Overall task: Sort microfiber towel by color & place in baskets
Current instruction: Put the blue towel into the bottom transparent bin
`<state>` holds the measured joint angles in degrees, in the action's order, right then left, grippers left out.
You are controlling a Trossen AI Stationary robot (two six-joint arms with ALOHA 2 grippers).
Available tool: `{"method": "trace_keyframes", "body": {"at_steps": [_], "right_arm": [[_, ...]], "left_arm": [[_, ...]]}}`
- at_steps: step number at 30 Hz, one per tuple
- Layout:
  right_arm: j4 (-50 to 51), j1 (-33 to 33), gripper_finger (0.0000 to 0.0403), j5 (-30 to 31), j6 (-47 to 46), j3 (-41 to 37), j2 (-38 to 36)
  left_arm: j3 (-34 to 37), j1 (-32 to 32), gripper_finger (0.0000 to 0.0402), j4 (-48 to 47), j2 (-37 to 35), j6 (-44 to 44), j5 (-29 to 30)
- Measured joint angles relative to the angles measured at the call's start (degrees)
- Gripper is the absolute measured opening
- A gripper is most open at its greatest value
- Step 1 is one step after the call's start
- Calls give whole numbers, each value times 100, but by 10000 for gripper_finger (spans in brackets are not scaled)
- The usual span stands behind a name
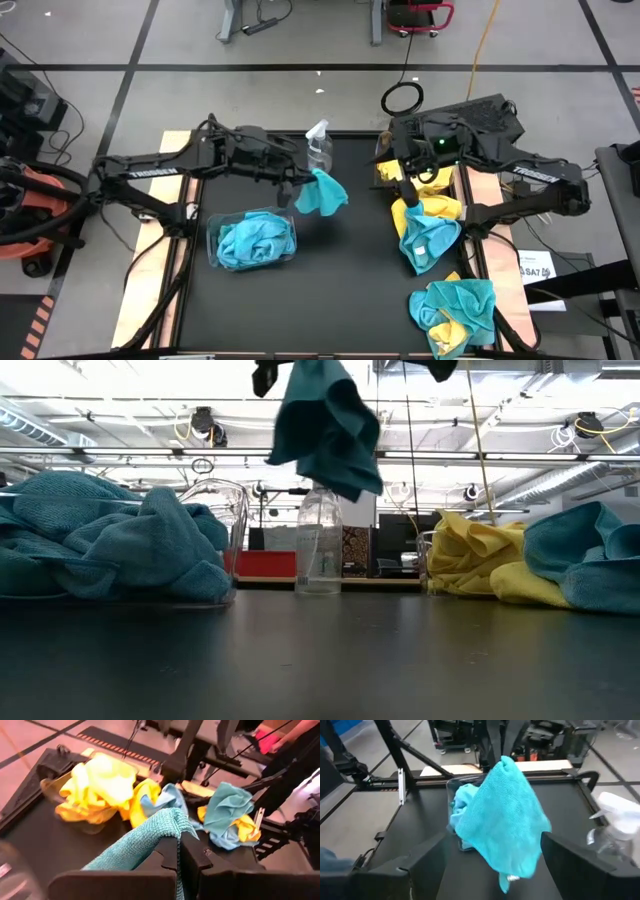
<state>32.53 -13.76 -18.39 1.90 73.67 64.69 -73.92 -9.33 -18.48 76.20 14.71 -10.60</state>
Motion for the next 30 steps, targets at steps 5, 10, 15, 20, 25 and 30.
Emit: {"method": "trace_keyframes", "body": {"at_steps": [5, 10, 15, 20, 25, 30], "right_arm": [[-134, 216, 308, 2, -56, -2, 276], [-274, 418, 308, 0, -115, 0, 593], [-435, 520, 308, 30, -271, 0, 855], [-560, 529, 308, 50, -358, 0, 1011], [-573, 527, 308, 40, -374, -1, 1028], [-413, 527, 308, 29, -352, 0, 1004]], "left_arm": [[1, 126, 0, 760, 267, -22, -139], [1, 218, 0, 1363, 422, -164, -262], [1, 267, 0, 1688, 434, -206, -499], [1, 356, 0, 1623, 431, -285, -633], [10, 457, 0, 638, 133, -466, -977], [10, 622, 0, -113, -469, -622, -1011]]}}
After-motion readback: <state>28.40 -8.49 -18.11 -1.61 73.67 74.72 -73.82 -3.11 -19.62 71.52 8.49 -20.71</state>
